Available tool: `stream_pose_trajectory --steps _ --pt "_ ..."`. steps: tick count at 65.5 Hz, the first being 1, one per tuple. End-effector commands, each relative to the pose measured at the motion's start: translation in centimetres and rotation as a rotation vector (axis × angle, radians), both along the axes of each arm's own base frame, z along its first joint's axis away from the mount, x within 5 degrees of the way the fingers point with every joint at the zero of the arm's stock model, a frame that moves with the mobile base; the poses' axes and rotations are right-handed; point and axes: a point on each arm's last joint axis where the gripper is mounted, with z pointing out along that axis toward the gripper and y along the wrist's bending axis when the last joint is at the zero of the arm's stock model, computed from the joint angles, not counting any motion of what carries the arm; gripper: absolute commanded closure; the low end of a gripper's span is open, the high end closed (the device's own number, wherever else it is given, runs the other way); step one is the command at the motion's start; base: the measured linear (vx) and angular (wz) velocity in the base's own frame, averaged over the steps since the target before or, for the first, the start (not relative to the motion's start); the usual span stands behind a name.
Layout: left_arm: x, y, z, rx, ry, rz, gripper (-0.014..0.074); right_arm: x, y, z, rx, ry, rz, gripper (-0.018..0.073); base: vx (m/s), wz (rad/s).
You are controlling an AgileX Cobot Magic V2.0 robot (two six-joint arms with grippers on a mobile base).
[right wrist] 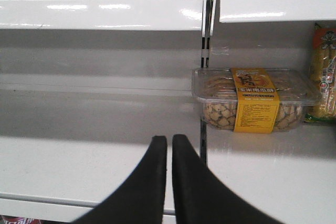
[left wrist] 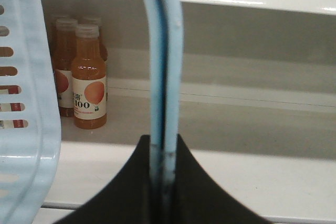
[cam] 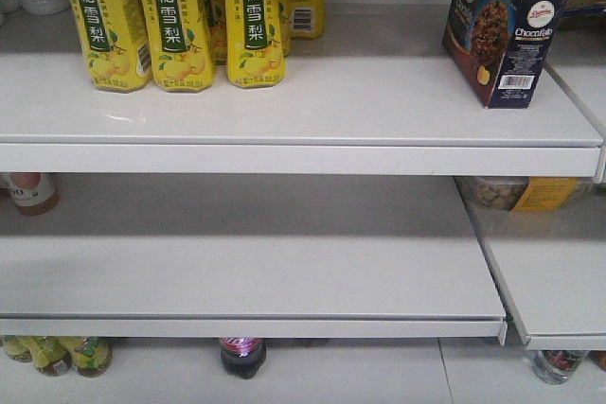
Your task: Left arm holds basket, right arm returns cookies
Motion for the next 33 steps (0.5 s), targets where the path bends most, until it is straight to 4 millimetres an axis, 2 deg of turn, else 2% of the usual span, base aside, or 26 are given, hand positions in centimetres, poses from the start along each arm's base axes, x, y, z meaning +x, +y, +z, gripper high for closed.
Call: stream_pose_trajectory --steps 1,8,19,33 --pt "-0.2 0.0 2.0 0.047 -0.144 0.001 0.0599 0.0 0.3 1.3 -0.008 -0.075 0.032 0.0570 0.00 0.00" --pt "-0.2 0.0 2.0 0.047 -0.144 0.001 0.0599 0.0 0.1 1.1 -0.019 -0.067 0.011 0.0570 0.00 0.00" --pt "-0.2 0.0 2.0 0.047 -0.144 0.001 0.0599 -0.1 -0.3 1.0 0.006 -0.055 -0.118 0.0570 0.00 0.00" --pt "-0.2 0.0 2.0 0.047 -0.144 0.001 0.0599 0.4 -0.2 -0.3 0.000 -0.119 -0.173 0.0570 0.00 0.00"
